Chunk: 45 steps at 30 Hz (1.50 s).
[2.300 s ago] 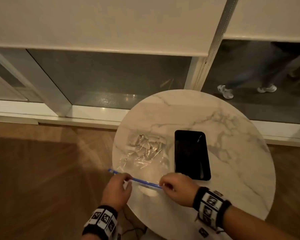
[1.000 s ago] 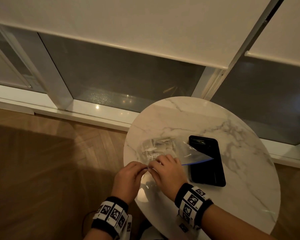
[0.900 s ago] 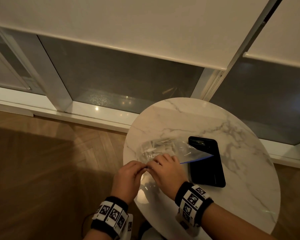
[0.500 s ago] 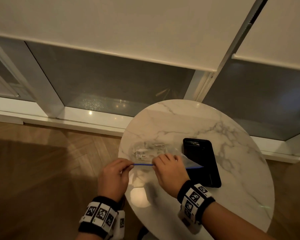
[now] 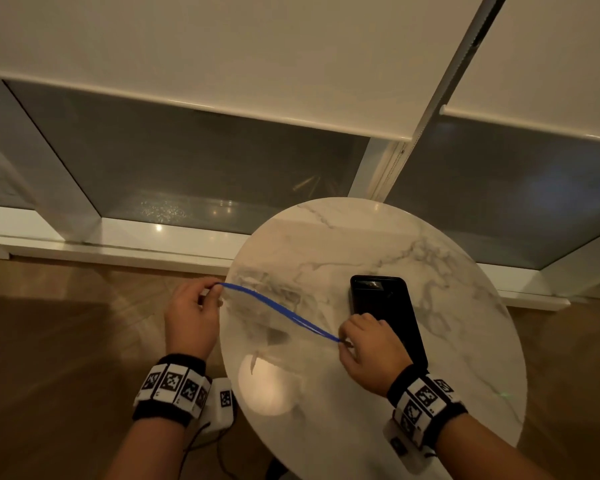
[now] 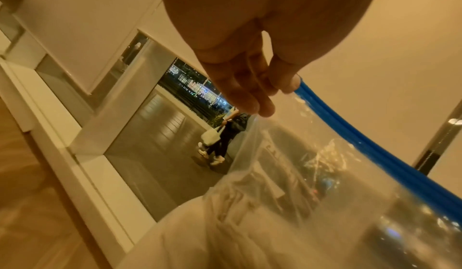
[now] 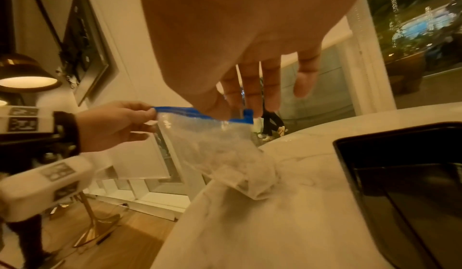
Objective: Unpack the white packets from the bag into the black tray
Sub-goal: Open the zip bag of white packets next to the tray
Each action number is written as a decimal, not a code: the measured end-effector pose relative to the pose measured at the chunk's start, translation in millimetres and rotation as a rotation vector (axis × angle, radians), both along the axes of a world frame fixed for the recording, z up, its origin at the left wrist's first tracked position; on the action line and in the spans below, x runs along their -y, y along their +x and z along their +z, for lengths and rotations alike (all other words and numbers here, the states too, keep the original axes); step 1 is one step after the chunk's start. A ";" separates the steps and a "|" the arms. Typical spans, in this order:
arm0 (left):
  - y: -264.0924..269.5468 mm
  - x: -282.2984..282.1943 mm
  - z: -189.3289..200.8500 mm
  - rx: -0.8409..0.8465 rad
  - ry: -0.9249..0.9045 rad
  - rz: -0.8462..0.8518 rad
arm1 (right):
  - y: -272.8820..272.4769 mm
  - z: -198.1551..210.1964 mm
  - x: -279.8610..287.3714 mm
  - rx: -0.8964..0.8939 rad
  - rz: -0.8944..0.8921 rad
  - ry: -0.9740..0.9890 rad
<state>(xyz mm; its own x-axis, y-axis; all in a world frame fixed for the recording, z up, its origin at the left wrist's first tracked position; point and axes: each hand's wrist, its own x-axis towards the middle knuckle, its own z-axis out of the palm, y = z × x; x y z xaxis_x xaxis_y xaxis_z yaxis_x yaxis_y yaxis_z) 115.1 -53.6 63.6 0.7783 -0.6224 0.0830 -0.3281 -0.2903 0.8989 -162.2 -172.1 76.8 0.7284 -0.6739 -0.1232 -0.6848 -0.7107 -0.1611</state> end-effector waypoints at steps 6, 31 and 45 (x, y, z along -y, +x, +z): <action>-4.9 33.8 19.1 0.007 -0.190 -0.096 | 37.3 17.6 3.4 0.179 -0.012 0.329; -69.4 -24.7 -22.4 0.466 0.284 -0.710 | 40.9 12.5 37.1 0.294 0.054 0.224; -104.9 -2.5 -31.4 0.519 0.658 -0.508 | -62.3 -38.5 62.5 0.381 -0.443 0.060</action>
<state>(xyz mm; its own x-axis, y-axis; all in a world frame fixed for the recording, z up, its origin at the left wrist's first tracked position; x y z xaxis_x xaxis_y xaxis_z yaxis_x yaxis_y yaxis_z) 10.1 -51.2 32.2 0.3702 -0.9177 -0.1443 -0.8613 -0.3973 0.3169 -224.5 -234.7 38.2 0.3791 -0.9243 0.0448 -0.8006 -0.3519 -0.4849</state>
